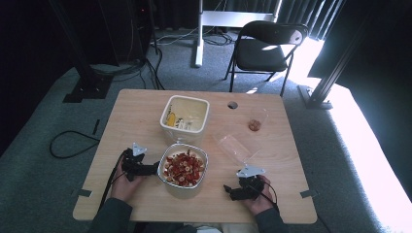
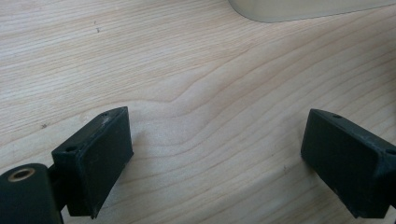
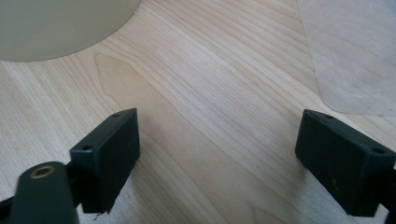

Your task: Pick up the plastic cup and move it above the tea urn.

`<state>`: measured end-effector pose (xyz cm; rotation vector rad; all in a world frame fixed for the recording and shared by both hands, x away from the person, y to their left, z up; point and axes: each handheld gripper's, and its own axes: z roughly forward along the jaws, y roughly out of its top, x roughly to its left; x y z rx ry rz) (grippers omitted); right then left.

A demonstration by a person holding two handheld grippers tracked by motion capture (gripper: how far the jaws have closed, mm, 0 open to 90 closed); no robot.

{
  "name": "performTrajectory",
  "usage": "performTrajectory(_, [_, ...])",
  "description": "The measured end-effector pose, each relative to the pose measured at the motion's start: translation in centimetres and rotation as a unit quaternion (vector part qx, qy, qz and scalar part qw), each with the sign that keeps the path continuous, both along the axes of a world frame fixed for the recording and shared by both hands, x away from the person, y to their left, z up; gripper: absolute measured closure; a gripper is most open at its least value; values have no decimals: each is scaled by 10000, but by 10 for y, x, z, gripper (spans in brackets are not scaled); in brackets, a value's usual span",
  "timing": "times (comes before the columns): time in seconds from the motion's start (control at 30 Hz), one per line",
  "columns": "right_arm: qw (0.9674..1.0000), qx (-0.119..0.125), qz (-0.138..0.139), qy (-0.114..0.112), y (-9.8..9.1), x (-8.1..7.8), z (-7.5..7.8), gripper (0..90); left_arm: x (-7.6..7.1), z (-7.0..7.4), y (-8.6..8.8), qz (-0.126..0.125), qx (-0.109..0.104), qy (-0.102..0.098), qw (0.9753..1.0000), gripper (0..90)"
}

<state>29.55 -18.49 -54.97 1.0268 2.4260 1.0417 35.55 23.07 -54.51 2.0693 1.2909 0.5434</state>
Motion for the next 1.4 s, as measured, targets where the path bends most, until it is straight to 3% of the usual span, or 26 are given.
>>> performTrajectory(0.17, [10000,2,-12,-2,0,0,0,139,0,0,0,-1,1,1,10000,95])
performTrajectory(0.43, [9995,-100,-309,49,-1,-3,5,214,0,0,0,-1,0,2,10000,95])
performTrajectory(0.7, [9973,-18,-636,-377,-5,-10,33,220,0,0,0,-1,0,2,10000,95])
performTrajectory(0.73, [9959,-25,-737,-517,-6,-10,42,219,0,0,0,0,-1,2,10000,95])
performTrajectory(0.8, [9950,-67,-798,-591,-7,-10,45,216,0,0,0,0,-1,1,10000,95])
performTrajectory(0.87, [9905,-57,-1129,-779,-14,-4,58,211,0,0,0,-1,-1,2,10000,95])
performTrajectory(0.9, [9905,-57,-1129,-779,-14,-4,58,211,0,0,0,-1,0,2,10000,95])
performTrajectory(0.93, [9876,13,-1334,-823,-20,2,64,211,0,0,0,-1,-1,2,10000,95])
performTrajectory(0.97, [9876,13,-1334,-823,-20,2,64,211,0,0,0,-1,0,2,10000,95])
performTrajectory(1.0, [9838,21,-1585,-833,-26,11,68,211,0,0,0,-1,-1,2,10000,95])
performTrajectory(1.03, [9838,21,-1585,-833,-26,11,68,211,0,0,0,-1,-1,2,10000,95])
performTrajectory(1.07, [9806,71,-1791,-798,-32,22,68,211,0,0,0,0,0,2,10000,95])
performTrajectory(1.13, [9793,68,-1866,-784,-34,27,68,210,0,0,0,-1,-1,3,10000,95])
performTrajectory(1.2, [9749,-16,-2139,-617,-38,44,62,206,0,0,0,-2,1,3,10000,95])
performTrajectory(1.33, [9742,-83,-2200,-488,-37,53,56,211,0,0,0,-2,0,2,10000,95])
performTrajectory(1.4, [9724,-251,-2292,-355,-36,61,50,254,0,0,0,-1,0,1,10000,95])
